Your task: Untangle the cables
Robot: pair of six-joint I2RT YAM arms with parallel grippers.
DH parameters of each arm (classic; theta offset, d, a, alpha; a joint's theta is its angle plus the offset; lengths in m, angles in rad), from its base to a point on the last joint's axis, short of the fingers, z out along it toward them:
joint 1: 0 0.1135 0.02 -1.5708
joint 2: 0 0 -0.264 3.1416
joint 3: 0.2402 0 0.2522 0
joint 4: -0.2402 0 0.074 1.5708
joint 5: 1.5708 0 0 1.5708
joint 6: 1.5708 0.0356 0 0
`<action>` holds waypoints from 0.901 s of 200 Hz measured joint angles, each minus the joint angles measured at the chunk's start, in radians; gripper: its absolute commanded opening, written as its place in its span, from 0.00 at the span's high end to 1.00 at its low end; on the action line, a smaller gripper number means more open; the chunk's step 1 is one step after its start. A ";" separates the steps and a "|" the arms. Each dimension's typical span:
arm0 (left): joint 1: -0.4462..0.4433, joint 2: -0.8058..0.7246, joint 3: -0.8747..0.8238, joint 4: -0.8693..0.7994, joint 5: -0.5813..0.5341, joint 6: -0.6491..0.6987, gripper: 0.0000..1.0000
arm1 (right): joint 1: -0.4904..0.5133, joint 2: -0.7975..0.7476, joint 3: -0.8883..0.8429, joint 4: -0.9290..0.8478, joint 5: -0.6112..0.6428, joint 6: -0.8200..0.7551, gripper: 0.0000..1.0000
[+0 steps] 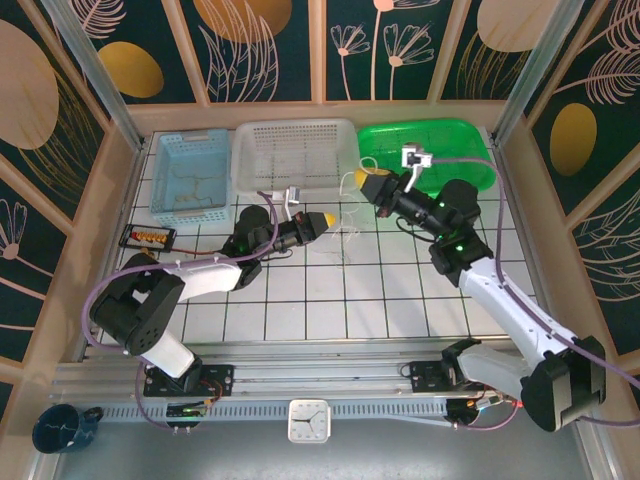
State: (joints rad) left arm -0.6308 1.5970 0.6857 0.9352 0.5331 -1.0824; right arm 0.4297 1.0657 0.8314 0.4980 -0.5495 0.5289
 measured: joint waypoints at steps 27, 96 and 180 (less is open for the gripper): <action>0.000 0.008 -0.023 0.004 -0.002 0.000 1.00 | -0.027 -0.015 0.011 0.000 0.011 0.010 1.00; 0.000 0.003 -0.034 0.004 -0.009 0.006 0.54 | -0.028 -0.006 0.032 0.000 0.034 0.010 1.00; 0.000 -0.160 -0.047 -0.176 -0.043 0.283 0.49 | -0.028 0.003 0.025 -0.005 0.032 0.035 1.00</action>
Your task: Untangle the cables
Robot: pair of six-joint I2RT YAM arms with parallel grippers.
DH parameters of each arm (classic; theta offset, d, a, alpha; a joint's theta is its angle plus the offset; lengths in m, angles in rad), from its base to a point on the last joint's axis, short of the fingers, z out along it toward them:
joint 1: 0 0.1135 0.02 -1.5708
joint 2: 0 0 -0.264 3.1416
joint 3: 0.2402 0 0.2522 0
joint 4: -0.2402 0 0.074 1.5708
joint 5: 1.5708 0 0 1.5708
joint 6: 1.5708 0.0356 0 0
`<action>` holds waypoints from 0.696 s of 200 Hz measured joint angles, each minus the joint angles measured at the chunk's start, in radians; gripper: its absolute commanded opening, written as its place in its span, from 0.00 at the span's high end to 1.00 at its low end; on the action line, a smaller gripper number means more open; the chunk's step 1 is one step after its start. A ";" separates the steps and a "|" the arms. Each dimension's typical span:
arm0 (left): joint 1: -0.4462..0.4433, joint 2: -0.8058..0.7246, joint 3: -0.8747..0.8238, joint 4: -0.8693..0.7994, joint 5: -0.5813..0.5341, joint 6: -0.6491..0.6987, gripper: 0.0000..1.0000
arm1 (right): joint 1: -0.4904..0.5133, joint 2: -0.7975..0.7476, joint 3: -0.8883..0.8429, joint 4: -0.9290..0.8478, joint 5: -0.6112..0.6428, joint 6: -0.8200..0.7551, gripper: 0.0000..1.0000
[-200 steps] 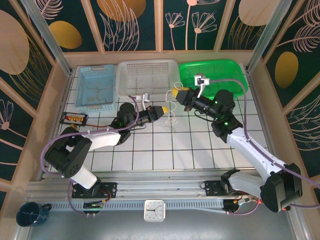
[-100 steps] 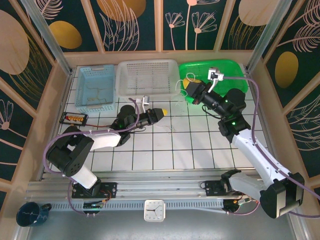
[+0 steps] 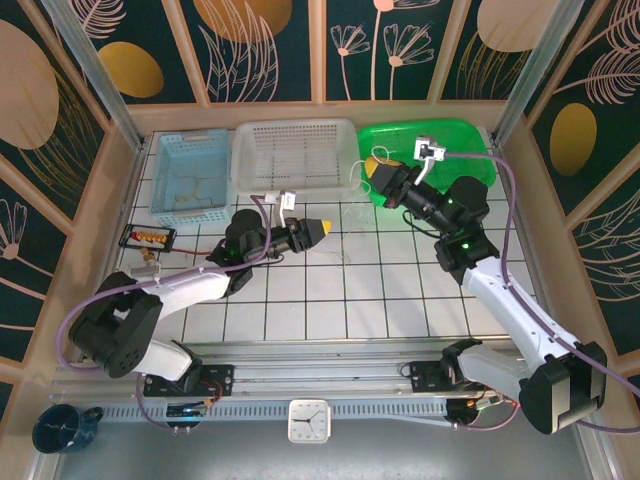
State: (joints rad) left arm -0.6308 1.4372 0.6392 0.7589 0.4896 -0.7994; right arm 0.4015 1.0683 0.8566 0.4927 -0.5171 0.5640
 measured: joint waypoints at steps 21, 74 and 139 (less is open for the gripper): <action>0.000 -0.011 0.000 -0.047 -0.009 0.080 0.49 | 0.000 0.010 0.000 -0.010 -0.001 0.001 1.00; 0.000 -0.011 0.048 -0.143 -0.021 0.235 0.49 | 0.002 0.044 0.000 -0.045 -0.011 0.019 1.00; -0.006 -0.011 0.058 -0.162 0.020 0.315 0.49 | 0.062 0.067 0.012 -0.055 -0.011 0.022 1.00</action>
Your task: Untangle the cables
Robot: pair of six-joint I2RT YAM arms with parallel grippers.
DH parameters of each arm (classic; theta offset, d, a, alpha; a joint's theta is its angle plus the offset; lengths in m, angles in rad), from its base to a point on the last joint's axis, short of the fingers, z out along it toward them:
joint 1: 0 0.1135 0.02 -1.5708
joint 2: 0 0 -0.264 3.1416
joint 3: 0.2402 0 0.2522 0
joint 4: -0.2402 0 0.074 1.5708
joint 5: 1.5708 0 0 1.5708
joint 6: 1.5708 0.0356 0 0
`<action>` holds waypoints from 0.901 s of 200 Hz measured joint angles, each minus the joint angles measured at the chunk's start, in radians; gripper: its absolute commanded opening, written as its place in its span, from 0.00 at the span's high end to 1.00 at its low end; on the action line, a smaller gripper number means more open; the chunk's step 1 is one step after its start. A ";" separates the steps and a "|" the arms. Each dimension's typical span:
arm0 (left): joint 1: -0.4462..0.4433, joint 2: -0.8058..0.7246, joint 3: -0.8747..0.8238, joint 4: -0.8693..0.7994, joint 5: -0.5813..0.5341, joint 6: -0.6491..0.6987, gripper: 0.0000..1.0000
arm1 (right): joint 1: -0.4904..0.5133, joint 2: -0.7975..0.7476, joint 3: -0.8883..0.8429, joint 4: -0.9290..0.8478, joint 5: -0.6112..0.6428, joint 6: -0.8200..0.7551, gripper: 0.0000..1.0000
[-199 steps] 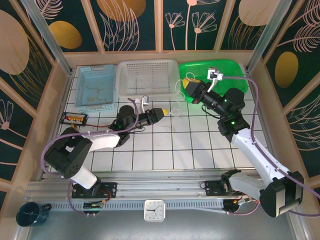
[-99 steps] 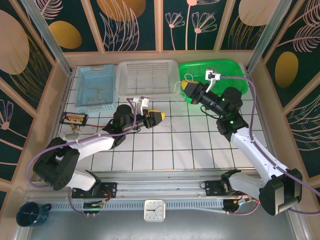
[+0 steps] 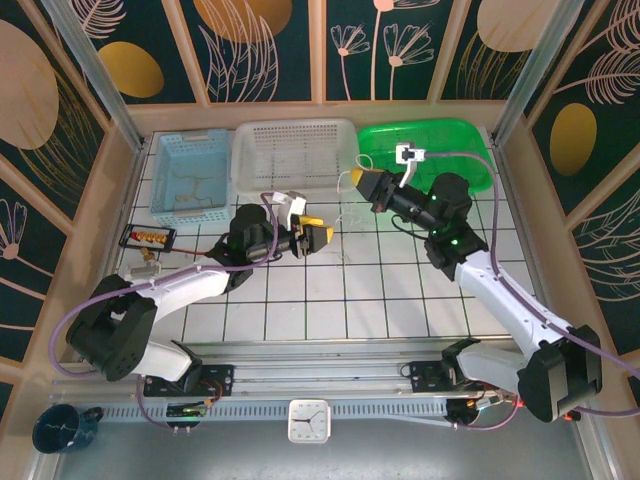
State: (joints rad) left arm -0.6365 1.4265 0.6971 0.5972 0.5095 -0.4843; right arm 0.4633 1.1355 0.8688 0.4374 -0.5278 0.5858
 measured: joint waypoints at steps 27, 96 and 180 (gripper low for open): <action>-0.005 0.000 0.000 -0.007 0.006 0.016 0.49 | 0.018 0.016 0.013 -0.007 0.000 -0.002 1.00; -0.013 0.000 0.000 -0.007 0.016 0.029 0.49 | 0.069 0.034 0.049 -0.023 0.005 -0.003 1.00; -0.015 0.018 0.001 -0.004 0.017 0.028 0.55 | 0.098 0.040 0.077 -0.037 0.008 -0.010 1.00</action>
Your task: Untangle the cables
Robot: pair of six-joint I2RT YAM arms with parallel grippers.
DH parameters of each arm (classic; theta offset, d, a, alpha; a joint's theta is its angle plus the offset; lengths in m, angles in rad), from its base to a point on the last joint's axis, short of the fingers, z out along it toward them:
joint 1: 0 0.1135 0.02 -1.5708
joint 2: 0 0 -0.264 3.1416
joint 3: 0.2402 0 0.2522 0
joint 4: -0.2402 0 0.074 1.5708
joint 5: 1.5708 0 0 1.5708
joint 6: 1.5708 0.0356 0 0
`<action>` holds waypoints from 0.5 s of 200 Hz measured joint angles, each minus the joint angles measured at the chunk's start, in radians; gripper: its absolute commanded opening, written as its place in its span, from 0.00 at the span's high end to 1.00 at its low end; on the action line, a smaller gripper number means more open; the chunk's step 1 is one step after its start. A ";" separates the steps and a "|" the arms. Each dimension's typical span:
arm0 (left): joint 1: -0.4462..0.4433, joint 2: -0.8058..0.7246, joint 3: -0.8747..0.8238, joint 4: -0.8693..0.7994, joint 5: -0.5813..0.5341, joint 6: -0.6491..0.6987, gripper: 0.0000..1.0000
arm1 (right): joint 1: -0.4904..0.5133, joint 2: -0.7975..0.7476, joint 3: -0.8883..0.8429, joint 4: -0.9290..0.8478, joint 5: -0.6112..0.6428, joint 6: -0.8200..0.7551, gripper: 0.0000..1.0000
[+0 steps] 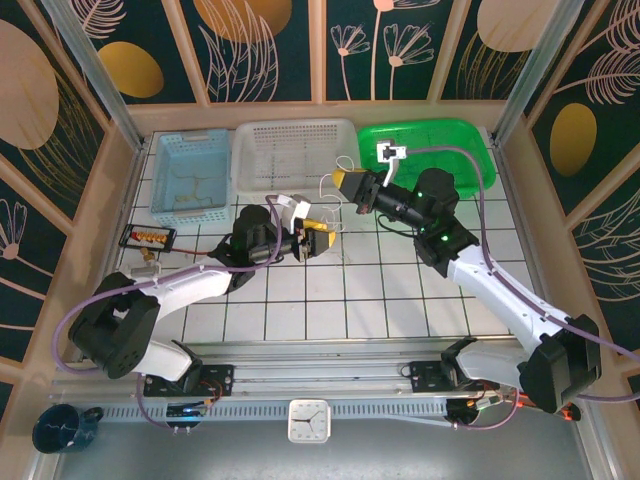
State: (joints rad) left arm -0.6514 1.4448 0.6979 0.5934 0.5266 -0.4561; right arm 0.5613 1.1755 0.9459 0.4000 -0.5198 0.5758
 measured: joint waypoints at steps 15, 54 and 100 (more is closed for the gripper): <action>0.000 0.005 0.000 0.004 0.000 -0.002 0.58 | 0.002 0.000 0.000 -0.001 0.000 0.000 1.00; -0.001 0.018 0.005 0.022 0.001 -0.014 0.96 | 0.003 0.000 0.000 -0.001 0.006 -0.001 1.00; -0.002 0.028 -0.013 0.077 -0.011 -0.041 1.00 | -0.093 0.000 0.010 -0.002 0.047 0.003 1.00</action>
State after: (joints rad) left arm -0.6533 1.4727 0.6853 0.6708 0.5159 -0.4969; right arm 0.4679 1.1755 0.9562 0.3977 -0.4728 0.5789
